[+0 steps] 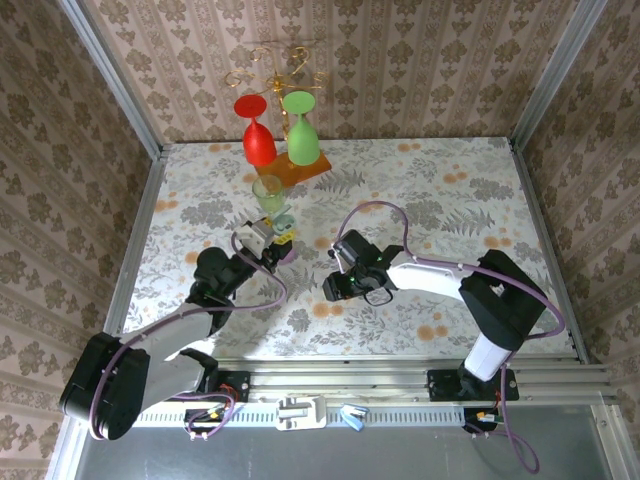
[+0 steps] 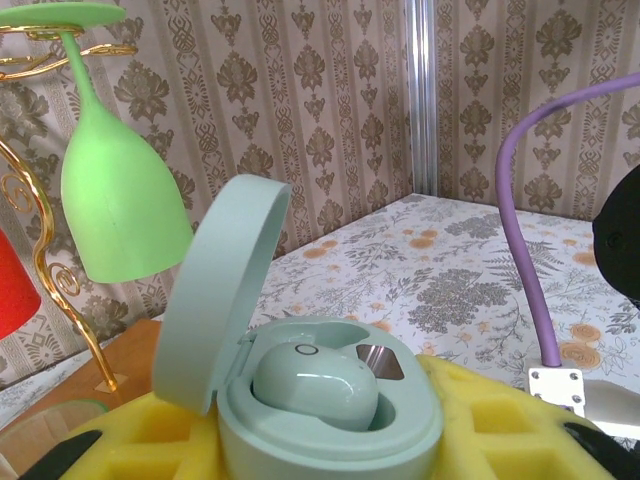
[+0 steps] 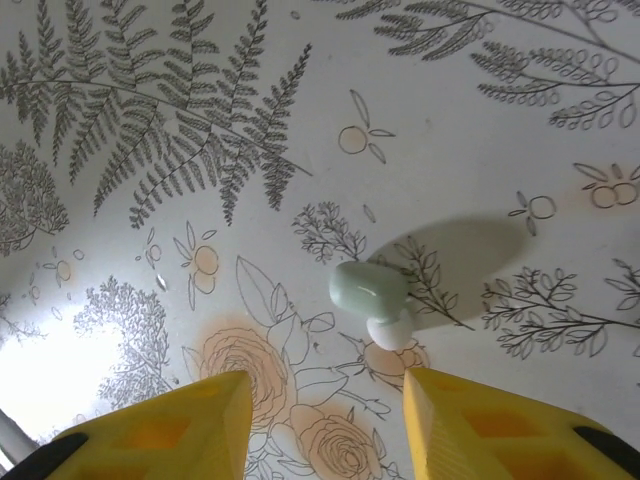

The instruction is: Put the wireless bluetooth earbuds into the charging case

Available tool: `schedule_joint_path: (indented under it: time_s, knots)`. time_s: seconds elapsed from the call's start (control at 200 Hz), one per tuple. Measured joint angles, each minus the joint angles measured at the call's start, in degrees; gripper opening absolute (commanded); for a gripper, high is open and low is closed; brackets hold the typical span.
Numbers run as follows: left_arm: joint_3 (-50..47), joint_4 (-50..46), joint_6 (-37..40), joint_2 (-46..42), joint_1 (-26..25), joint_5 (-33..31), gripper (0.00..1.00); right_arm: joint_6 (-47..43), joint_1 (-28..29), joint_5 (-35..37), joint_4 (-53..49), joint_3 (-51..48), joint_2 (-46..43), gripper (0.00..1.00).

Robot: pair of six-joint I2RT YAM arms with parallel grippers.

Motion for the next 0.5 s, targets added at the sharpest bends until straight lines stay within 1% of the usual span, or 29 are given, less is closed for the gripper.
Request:
schedule_joint_path:
  time_s: [0.14, 0.215, 0.385, 0.5]
  knots:
    - [0.00, 0.15, 0.00, 0.00, -0.04, 0.00, 0.20, -1.55, -0.81, 0.11, 0.48, 6.12, 6.01, 0.45]
    - [0.00, -0.24, 0.00, -0.46, -0.04, -0.04, 0.20, -2.21, -0.92, -0.26, 0.98, 7.56, 8.07, 0.45]
    - [0.00, -1.16, 0.02, -2.51, -0.07, -0.09, 0.20, -2.54, -1.07, -1.73, 1.53, 6.86, 9.16, 0.45]
    - [0.00, -1.57, 0.04, -2.58, -0.07, -0.09, 0.20, -2.21, -1.18, -2.19, 4.35, 4.13, 7.98, 0.42]
